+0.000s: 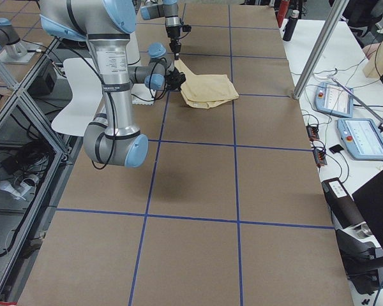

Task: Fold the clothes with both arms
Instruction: 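Lift the near edge with both grippers and fold it over the far half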

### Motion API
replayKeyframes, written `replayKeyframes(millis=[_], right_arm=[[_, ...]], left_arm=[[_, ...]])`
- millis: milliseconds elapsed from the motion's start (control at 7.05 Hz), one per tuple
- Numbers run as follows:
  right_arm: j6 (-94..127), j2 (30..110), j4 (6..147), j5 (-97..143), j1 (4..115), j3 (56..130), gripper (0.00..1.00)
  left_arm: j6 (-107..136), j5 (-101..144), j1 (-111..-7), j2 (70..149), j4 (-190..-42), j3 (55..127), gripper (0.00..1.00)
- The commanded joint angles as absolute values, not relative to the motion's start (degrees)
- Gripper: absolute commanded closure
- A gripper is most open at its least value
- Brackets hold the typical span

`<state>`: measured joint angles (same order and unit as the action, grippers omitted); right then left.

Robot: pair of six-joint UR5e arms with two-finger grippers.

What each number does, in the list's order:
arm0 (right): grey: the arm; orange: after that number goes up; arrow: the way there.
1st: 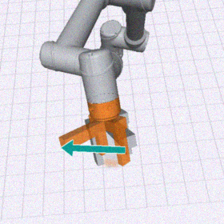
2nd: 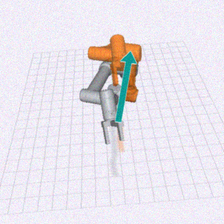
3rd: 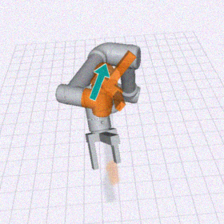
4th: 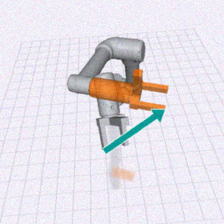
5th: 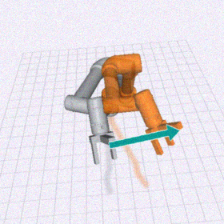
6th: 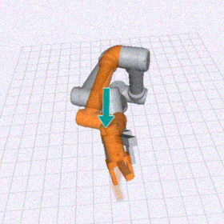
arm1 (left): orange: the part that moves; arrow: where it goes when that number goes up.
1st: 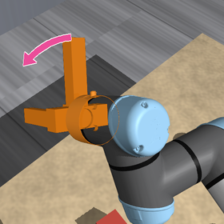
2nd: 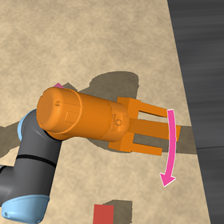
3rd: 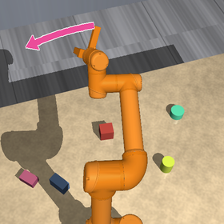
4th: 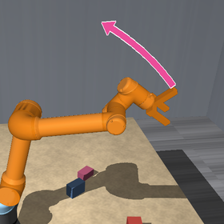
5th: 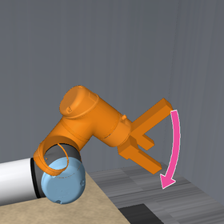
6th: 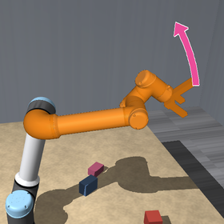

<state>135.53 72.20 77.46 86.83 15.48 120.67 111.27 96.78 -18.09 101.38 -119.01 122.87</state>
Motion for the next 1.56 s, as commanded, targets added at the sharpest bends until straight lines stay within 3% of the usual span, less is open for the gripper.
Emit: replayKeyframes(millis=[0,567,709,993,1134,1276,1418], right_arm=[[129.95,57.62,87.25,96.47,27.72,109.92,1.00],[117.71,43.61,81.18,97.38,33.48,81.28,1.00],[117.16,43.59,75.21,98.77,34.18,76.60,1.00],[114.09,42.81,74.62,100.71,35.85,74.89,1.00],[113.65,39.93,73.92,102.03,37.95,70.97,0.21],[111.21,35.03,73.22,103.26,41.19,66.58,0.00],[109.27,34.28,73.04,111.28,46.96,66.62,0.00]], left_arm=[[101.37,105.00,-31.59,106.22,-119.00,115.28,1.00],[95.99,104.85,-37.96,117.57,-120.23,96.64,1.00],[95.89,104.68,-38.14,118.73,-124.32,92.50,1.00],[95.80,104.41,-39.54,119.09,-131.02,86.16,1.00],[93.54,104.41,-40.77,119.35,-131.04,85.09,0.36],[90.73,104.50,-42.35,119.62,-131.04,84.64,0.23],[90.70,104.59,-43.67,120.05,-131.04,84.64,0.14]])
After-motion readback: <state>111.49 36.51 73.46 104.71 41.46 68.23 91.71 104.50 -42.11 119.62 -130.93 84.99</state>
